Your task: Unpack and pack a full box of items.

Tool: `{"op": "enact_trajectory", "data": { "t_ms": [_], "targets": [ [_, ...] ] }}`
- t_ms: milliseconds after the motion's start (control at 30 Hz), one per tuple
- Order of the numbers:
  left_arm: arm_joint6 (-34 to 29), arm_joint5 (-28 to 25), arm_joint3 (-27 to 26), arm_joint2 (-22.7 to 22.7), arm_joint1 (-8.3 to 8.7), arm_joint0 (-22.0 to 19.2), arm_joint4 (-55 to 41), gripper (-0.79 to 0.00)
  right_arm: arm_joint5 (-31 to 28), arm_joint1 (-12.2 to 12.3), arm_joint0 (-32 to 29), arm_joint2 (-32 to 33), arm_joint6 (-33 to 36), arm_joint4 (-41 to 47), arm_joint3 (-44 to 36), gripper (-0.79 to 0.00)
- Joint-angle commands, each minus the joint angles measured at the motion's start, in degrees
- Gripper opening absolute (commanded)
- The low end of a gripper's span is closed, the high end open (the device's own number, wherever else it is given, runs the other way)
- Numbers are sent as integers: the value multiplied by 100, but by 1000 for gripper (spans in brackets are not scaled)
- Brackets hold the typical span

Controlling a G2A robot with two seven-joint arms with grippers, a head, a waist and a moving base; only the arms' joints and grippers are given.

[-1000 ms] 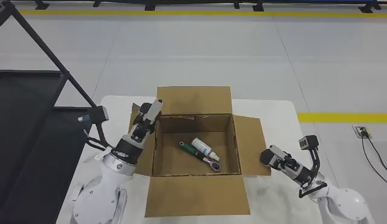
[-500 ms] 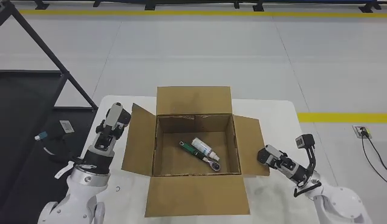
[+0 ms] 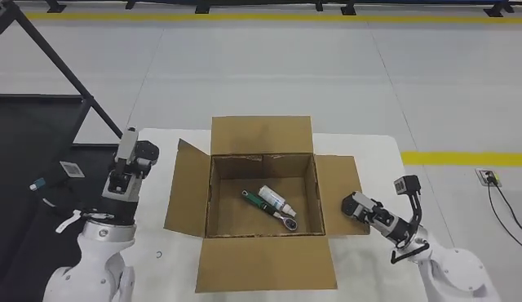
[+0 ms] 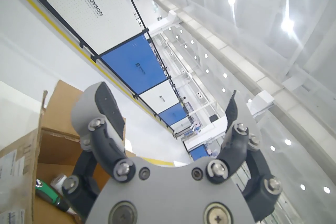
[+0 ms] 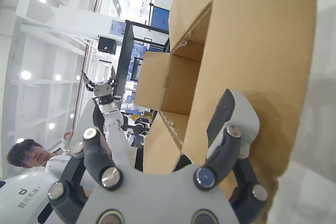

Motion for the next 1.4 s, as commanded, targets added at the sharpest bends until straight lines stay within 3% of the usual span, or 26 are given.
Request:
{"op": "enact_trajectory", "data": {
  "t_ms": [0,267,467,1000,1167,1367],
  "targets": [
    [65,39,-41,-238,5,45,-243,0,-13,9,90,-109,-104,-336,-270,0],
    [109,-75,-75,-1238,24,644,-1054,0,434,0,640,-1067,-403,-2335,-1338,0],
    [-33,-199,-68,-1530,18,1084,-1564,0,1196,-65,1250,-1974,-556,-3706,-1575,0],
    [25,-198,-44,-1533,12,1105,-1626,0,1207,-75,1318,-2164,-561,-3965,-1573,0],
    [6,-162,-31,-1592,22,1121,-1634,0,1612,-234,2468,-3318,107,-4959,-1042,0],
    [-38,-243,-55,-1861,26,1328,-1918,0,2313,-671,4043,-4789,714,-5681,305,0]
  ]
}}
